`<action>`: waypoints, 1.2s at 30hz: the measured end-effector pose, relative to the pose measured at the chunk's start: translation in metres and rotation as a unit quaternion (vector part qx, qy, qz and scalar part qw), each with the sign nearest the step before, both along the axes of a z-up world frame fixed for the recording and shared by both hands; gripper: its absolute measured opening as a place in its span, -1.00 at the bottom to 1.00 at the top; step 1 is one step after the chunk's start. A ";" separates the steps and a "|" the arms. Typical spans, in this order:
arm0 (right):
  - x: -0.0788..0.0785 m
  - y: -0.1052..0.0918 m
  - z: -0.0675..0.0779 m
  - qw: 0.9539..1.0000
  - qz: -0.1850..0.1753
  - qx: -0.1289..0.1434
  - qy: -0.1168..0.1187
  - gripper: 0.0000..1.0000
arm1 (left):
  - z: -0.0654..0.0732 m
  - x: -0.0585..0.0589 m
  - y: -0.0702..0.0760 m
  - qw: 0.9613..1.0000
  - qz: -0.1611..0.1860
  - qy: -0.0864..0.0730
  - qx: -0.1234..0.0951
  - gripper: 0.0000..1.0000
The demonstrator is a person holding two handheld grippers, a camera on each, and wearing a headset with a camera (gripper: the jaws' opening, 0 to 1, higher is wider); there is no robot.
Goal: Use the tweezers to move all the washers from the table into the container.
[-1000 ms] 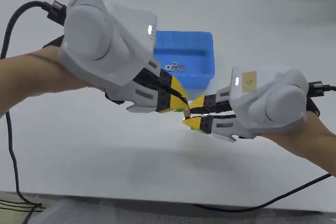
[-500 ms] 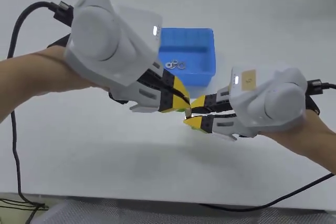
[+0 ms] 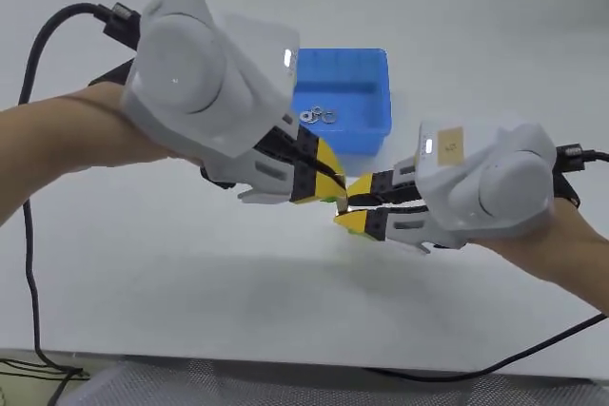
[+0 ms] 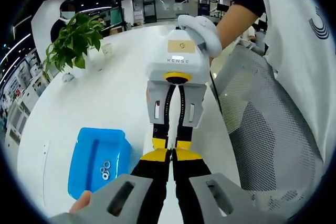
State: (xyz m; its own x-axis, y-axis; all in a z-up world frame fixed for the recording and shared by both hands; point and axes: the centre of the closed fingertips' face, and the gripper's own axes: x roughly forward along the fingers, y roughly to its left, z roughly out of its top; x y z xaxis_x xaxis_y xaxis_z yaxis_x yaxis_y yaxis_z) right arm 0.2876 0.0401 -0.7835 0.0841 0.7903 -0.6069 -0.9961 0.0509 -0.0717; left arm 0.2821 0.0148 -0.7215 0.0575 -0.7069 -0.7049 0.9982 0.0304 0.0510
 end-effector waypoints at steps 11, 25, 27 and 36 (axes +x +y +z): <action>-0.005 0.002 0.001 1.000 0.004 -0.003 0.000 -0.81 | 0.001 -0.005 0.001 1.000 -0.008 -0.002 0.013 -0.88; 0.000 0.010 0.038 1.000 0.001 0.019 -0.015 -0.81 | 0.037 -0.002 0.007 1.000 -0.014 -0.022 0.001 -0.88; 0.003 0.012 0.045 1.000 0.002 0.026 -0.015 -0.81 | 0.045 0.000 0.009 1.000 -0.014 -0.027 -0.003 -0.88; 0.022 0.023 0.070 0.998 0.006 0.033 -0.046 -0.81 | 0.069 0.015 0.017 0.999 -0.007 -0.049 -0.010 -0.88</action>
State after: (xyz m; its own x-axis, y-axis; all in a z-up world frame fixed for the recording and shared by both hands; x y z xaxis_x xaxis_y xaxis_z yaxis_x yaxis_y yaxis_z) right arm 0.3099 0.0631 -0.7139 0.1263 0.8292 -0.5445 -0.9862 0.0456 -0.1594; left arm 0.2971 0.0316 -0.6524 0.1150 -0.7219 -0.6824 0.9888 0.0175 0.1482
